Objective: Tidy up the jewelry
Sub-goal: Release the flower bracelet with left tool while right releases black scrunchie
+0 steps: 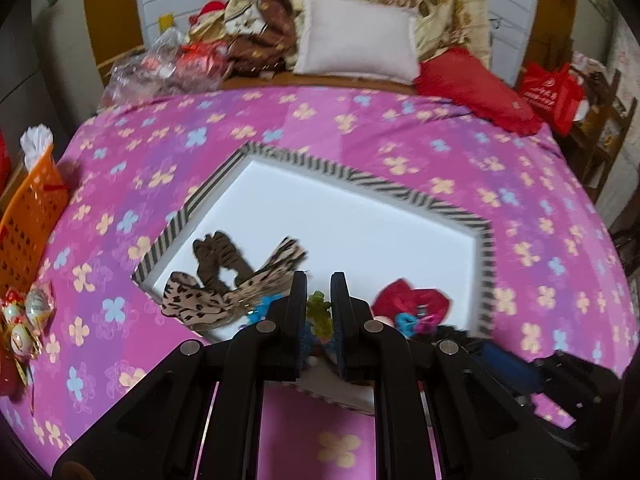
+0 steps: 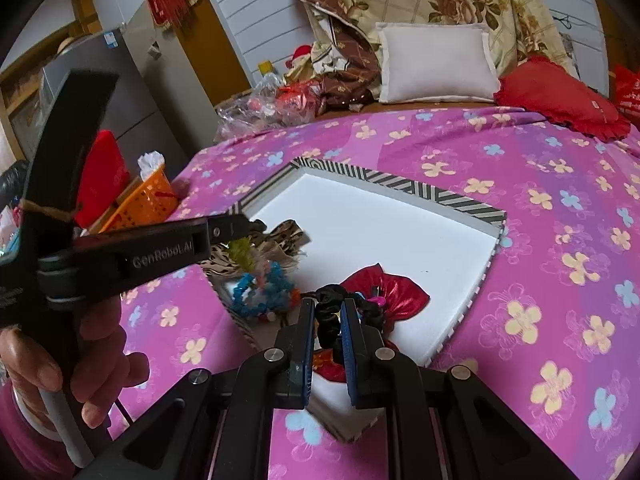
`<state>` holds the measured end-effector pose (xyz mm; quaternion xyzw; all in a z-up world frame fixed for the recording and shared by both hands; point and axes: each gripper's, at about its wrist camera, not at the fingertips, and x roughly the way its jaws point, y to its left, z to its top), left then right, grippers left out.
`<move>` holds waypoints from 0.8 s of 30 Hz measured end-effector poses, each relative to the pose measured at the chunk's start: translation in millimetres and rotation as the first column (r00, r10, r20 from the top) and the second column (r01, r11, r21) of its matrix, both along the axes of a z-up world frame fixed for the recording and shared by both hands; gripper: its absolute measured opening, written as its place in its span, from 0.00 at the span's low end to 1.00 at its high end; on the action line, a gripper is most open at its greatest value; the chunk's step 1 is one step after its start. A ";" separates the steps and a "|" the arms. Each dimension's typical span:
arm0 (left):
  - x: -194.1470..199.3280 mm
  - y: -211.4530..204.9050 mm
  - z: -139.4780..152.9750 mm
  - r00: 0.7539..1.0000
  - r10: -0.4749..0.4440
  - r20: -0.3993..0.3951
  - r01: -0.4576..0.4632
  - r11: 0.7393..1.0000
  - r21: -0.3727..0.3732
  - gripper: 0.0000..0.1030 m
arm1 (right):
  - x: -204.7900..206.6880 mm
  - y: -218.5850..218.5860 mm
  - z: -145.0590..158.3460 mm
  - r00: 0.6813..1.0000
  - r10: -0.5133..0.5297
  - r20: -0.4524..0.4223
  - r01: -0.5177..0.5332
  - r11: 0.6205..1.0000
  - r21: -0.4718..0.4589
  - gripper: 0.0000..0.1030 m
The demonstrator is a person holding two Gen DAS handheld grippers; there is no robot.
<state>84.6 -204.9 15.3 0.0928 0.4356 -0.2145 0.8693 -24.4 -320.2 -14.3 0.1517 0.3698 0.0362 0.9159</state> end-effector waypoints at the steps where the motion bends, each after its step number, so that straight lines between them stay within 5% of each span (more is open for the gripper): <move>1: 4.2 2.8 -5.8 1.000 0.010 -0.006 -0.010 1.000 0.010 0.10 | 3.3 1.1 -2.7 1.000 0.000 -0.005 0.000 1.000 -0.008 0.12; 11: 27.5 22.0 -40.8 0.996 0.074 -0.044 -0.071 0.996 0.055 0.10 | 30.2 13.6 -32.0 0.996 0.034 -0.081 -0.038 0.998 -0.048 0.12; 20: 30.2 33.9 -46.7 0.993 0.102 -0.062 -0.099 0.994 0.041 0.11 | 19.1 8.5 -33.9 0.994 0.057 -0.093 -0.053 0.998 0.044 0.12; 22: 26.8 38.4 -42.5 0.993 0.101 -0.061 -0.100 0.995 0.029 0.16 | 11.9 5.5 -26.5 0.996 0.041 -0.076 -0.037 0.998 0.048 0.19; 24: 23.1 42.5 -38.0 0.993 0.100 -0.059 -0.099 0.995 0.015 0.37 | 1.6 2.0 -16.4 0.999 0.014 -0.045 -0.012 0.999 0.051 0.41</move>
